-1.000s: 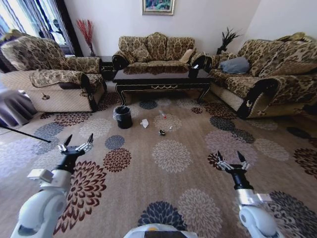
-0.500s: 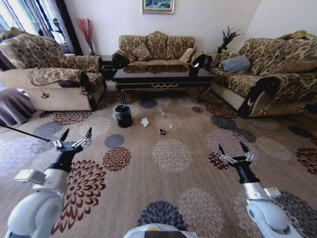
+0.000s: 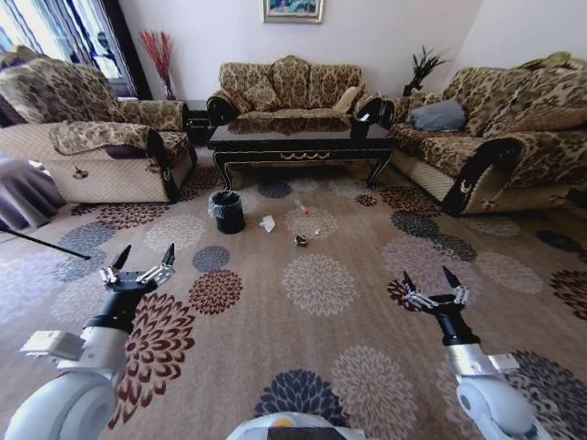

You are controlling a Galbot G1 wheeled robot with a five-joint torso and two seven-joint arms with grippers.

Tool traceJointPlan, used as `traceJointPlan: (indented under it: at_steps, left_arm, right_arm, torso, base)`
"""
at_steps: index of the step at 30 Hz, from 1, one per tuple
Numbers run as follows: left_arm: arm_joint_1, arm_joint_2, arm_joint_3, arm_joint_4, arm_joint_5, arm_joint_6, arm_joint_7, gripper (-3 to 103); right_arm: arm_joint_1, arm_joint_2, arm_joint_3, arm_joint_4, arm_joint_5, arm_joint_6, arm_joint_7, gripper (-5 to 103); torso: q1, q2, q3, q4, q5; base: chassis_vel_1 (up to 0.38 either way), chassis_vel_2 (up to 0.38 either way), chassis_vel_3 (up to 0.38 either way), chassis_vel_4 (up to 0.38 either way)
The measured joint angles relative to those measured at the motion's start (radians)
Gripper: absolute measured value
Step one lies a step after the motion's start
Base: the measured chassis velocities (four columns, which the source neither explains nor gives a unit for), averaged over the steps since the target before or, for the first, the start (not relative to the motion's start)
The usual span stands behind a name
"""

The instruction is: Move to the front of the table and pick up the trash from the floor, then place it into the trash bin.

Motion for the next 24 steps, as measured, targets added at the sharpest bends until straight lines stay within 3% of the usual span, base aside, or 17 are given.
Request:
traceJointPlan:
  at_steps: [13,24]
  left_arm:
    - [0.022,0.006,0.011,0.003,-0.022,-0.006,-0.015,100]
    - [0.019,0.002,0.032,0.067,0.028,-0.026,0.009,100]
  right_arm:
    - [0.004,0.014,-0.015,0.002,0.018,-0.002,0.004,100]
    - [-0.013,0.019,-0.009,0.013,0.017,0.002,-0.004,100]
  torso:
    - [-0.01,-0.048,-0.038,0.0001,0.0001]
    - [-0.02,-0.094,-0.074,0.0001,-0.0002]
  base:
    - [0.0,0.0,0.0,0.0]
    - [0.0,0.0,0.0,0.0]
